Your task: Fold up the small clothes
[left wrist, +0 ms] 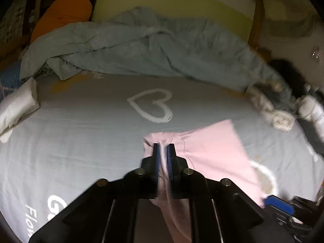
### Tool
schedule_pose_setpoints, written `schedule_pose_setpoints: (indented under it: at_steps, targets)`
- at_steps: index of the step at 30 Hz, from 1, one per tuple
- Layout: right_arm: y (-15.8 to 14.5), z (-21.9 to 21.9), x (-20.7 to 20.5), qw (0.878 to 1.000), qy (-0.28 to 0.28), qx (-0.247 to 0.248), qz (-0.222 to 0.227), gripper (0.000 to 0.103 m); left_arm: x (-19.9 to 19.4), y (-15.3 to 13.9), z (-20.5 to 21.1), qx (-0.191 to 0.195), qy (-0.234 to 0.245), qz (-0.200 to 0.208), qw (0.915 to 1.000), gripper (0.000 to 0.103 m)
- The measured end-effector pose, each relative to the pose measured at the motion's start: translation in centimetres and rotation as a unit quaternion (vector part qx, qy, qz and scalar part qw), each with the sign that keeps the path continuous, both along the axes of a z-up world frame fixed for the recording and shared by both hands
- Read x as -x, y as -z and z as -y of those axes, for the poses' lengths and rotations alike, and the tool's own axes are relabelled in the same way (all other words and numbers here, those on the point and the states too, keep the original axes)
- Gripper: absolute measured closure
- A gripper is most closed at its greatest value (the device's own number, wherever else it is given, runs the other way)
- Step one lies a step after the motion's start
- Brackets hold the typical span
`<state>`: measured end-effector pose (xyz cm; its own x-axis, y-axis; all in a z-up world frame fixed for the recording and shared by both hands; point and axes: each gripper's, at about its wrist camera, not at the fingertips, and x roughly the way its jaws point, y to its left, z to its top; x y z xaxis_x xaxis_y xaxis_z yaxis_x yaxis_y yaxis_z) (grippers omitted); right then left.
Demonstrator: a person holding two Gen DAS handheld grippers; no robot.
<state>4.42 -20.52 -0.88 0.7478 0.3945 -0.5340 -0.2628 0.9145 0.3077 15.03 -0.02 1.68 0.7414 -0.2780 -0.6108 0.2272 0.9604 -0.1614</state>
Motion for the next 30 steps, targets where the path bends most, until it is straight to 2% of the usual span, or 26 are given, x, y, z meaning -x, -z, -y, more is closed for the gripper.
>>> schedule_pose_setpoints:
  at_steps: [3,6,8,11,12,14,16,20,22,25,30]
  targets:
    - [-0.5,0.3,0.0,1.000,0.002,-0.005,0.007,0.088,2.5,-1.5,-0.3,0.022,0.015,0.034,0.9991,0.080]
    - [-0.4,0.3,-0.2,1.000,0.003,-0.002,0.005,0.088,4.3,-2.0,0.2,0.006,0.024,0.045,0.9987,0.080]
    - [0.0,0.3,-0.4,1.000,0.004,-0.001,-0.003,0.088,4.8,-1.3,0.5,0.003,0.039,0.032,0.9987,0.080]
    - [0.8,0.0,-0.8,1.000,0.005,0.007,-0.023,0.088,4.7,0.8,1.0,-0.033,0.026,0.005,0.9991,0.080]
    - [1.1,0.0,-0.9,1.000,0.004,0.009,-0.030,0.088,4.6,1.8,1.1,-0.042,0.018,-0.007,0.9989,0.076]
    - [1.7,-0.2,-1.1,0.999,-0.002,0.012,-0.041,0.087,4.5,3.3,1.2,-0.050,0.013,-0.020,0.9985,0.076]
    - [1.9,-0.3,-1.1,0.999,-0.004,0.021,-0.041,0.087,4.7,3.6,0.9,-0.038,0.010,-0.017,0.9991,0.076]
    - [1.6,-0.2,-0.9,0.999,-0.002,0.019,-0.034,0.087,5.1,2.7,-0.6,0.019,0.002,-0.013,0.9997,0.076]
    - [1.0,-0.1,-0.6,1.000,0.000,0.012,-0.018,0.087,5.3,1.6,-0.6,0.016,0.005,0.010,0.9998,0.076]
    - [0.4,-0.3,-0.6,1.000,-0.006,0.016,-0.006,0.087,4.2,-0.1,-0.4,0.000,-0.006,0.024,0.9997,0.076]
    - [1.4,-0.4,-1.2,0.999,-0.003,0.020,-0.024,0.086,-0.5,-0.5,-0.4,-0.025,-0.028,0.000,0.9993,0.076]
